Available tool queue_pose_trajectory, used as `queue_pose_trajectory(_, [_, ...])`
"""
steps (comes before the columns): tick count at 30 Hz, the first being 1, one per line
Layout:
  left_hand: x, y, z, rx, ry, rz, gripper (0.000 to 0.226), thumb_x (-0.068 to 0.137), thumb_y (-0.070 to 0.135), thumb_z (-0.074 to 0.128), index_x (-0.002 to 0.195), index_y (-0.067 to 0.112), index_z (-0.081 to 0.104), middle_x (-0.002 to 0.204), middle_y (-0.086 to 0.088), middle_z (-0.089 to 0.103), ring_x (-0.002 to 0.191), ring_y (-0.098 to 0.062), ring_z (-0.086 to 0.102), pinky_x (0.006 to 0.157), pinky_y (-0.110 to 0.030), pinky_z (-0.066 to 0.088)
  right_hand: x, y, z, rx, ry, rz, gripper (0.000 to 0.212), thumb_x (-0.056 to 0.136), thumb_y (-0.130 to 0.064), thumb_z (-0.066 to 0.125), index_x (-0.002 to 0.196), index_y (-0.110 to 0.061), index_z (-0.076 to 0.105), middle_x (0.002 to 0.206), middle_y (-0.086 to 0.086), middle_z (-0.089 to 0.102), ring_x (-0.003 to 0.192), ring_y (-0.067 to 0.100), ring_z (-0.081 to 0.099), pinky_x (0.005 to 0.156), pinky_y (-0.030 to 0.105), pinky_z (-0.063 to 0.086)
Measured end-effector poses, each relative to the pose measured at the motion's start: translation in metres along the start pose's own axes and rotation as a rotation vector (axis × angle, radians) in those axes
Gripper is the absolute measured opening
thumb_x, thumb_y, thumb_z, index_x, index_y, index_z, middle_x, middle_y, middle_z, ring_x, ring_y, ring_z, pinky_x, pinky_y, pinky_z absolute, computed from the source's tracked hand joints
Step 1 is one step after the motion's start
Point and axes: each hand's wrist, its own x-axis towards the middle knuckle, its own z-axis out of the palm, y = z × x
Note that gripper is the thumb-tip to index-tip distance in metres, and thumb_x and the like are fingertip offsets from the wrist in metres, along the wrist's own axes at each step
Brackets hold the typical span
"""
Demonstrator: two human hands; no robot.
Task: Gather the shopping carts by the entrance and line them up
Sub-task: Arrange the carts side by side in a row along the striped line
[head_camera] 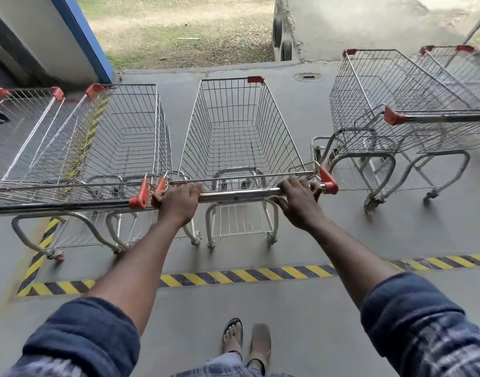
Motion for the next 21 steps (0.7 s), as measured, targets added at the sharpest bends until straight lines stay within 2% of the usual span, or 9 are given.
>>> queue_pose_trajectory(3, [0.004, 0.0, -0.003, 0.011, 0.007, 0.002, 0.052, 0.102, 0.055, 0.029, 0.096, 0.02, 0.067, 0.095, -0.013, 0.069, 0.097, -0.034, 0.059, 0.089, -0.047, 0.044, 0.006, -0.002, 0.003, -0.005, -0.009, 0.011, 0.036, 0.095, -0.05, 0.055, 0.116, -0.021, 0.058, 0.117, 0.003, 0.053, 0.113, 0.025, 0.04, 0.1, 0.044, 0.031])
queue_pose_trajectory(7, [0.01, 0.001, -0.007, 0.051, 0.001, 0.005, 0.051, 0.102, 0.056, 0.028, 0.089, 0.021, 0.062, 0.091, -0.013, 0.068, 0.1, -0.034, 0.056, 0.095, -0.05, 0.041, 0.014, -0.005, 0.003, -0.011, -0.003, 0.027, 0.038, 0.095, -0.05, 0.054, 0.12, -0.022, 0.057, 0.119, 0.004, 0.053, 0.115, 0.026, 0.038, 0.102, 0.044, 0.028])
queue_pose_trajectory(12, [0.01, -0.001, -0.007, 0.078, 0.036, 0.027, 0.057, 0.101, 0.059, 0.026, 0.081, 0.018, 0.062, 0.082, -0.008, 0.067, 0.092, -0.033, 0.058, 0.086, -0.047, 0.037, 0.014, -0.004, 0.004, -0.012, -0.002, 0.028, 0.037, 0.095, -0.052, 0.053, 0.118, -0.023, 0.056, 0.116, 0.002, 0.051, 0.113, 0.025, 0.039, 0.101, 0.044, 0.028])
queue_pose_trajectory(15, [0.009, -0.002, -0.008, 0.006, 0.038, 0.034, 0.044, 0.101, 0.052, 0.038, 0.079, 0.021, 0.06, 0.083, -0.001, 0.063, 0.093, -0.028, 0.058, 0.085, -0.044, 0.033, 0.014, -0.004, 0.004, -0.022, -0.005, 0.032, 0.037, 0.095, -0.052, 0.053, 0.117, -0.022, 0.056, 0.115, 0.002, 0.049, 0.114, 0.025, 0.039, 0.099, 0.039, 0.023])
queue_pose_trajectory(18, [-0.001, -0.011, -0.017, -0.093, 0.196, 0.085, 0.015, 0.096, 0.034, 0.056, 0.096, 0.022, 0.065, 0.099, 0.0, 0.063, 0.102, -0.026, 0.055, 0.091, -0.043, 0.038, 0.015, -0.004, 0.003, -0.014, -0.013, 0.042, 0.038, 0.095, -0.053, 0.053, 0.117, -0.022, 0.056, 0.115, 0.002, 0.049, 0.115, 0.025, 0.038, 0.099, 0.039, 0.023])
queue_pose_trajectory(19, [-0.006, -0.015, -0.02, -0.071, 0.278, 0.102, 0.011, 0.093, 0.027, 0.06, 0.1, 0.02, 0.065, 0.103, -0.003, 0.062, 0.103, -0.028, 0.054, 0.088, -0.04, 0.039, 0.015, -0.004, 0.003, -0.009, -0.013, 0.042, 0.038, 0.095, -0.053, 0.053, 0.117, -0.022, 0.057, 0.115, 0.002, 0.049, 0.115, 0.025, 0.038, 0.1, 0.04, 0.025])
queue_pose_trajectory(21, [-0.014, -0.025, -0.031, 0.056, 0.43, 0.061, 0.02, 0.089, 0.023, 0.063, 0.109, 0.021, 0.063, 0.113, -0.005, 0.058, 0.105, -0.03, 0.051, 0.089, -0.042, 0.037, 0.015, -0.005, 0.003, -0.001, -0.009, 0.042, 0.038, 0.095, -0.053, 0.053, 0.116, -0.022, 0.057, 0.114, 0.002, 0.05, 0.114, 0.026, 0.039, 0.1, 0.041, 0.027])
